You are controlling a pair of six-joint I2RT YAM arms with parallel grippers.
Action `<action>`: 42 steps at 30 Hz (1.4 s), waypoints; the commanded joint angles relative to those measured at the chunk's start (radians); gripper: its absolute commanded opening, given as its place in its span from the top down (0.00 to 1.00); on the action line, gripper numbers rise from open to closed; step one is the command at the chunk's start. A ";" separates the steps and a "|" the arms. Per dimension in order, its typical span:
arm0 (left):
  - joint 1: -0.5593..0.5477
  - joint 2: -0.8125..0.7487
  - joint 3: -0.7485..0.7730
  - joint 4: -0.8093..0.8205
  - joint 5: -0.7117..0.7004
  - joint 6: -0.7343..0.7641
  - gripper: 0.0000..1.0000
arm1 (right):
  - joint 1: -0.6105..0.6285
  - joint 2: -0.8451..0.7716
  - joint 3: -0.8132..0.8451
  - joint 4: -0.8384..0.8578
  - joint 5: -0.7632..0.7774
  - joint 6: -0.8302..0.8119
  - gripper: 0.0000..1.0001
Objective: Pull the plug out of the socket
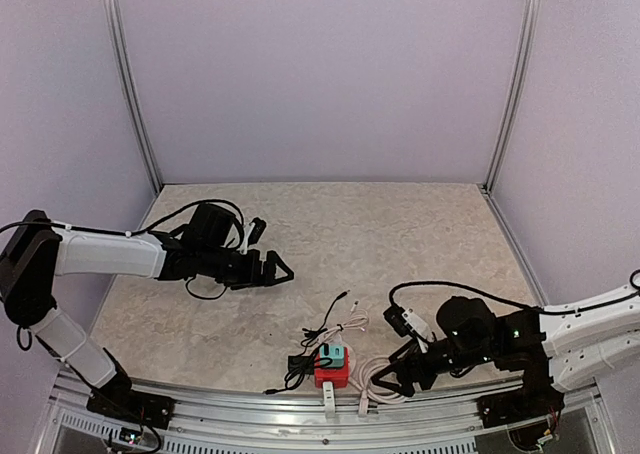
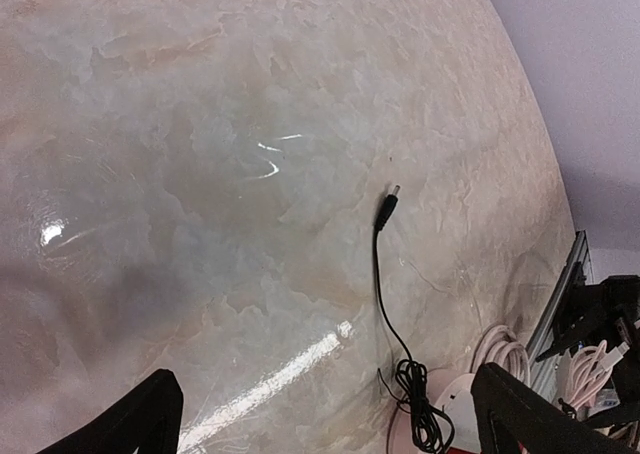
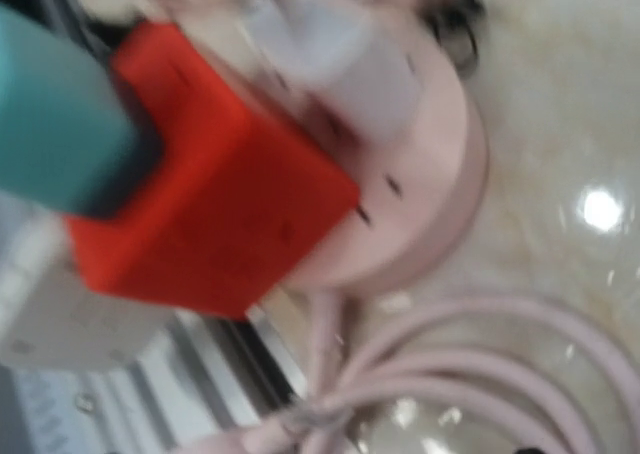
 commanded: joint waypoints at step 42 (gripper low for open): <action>-0.111 -0.302 -0.284 0.104 -0.066 -0.010 0.03 | -0.398 0.091 0.106 -0.004 -0.071 -0.092 0.46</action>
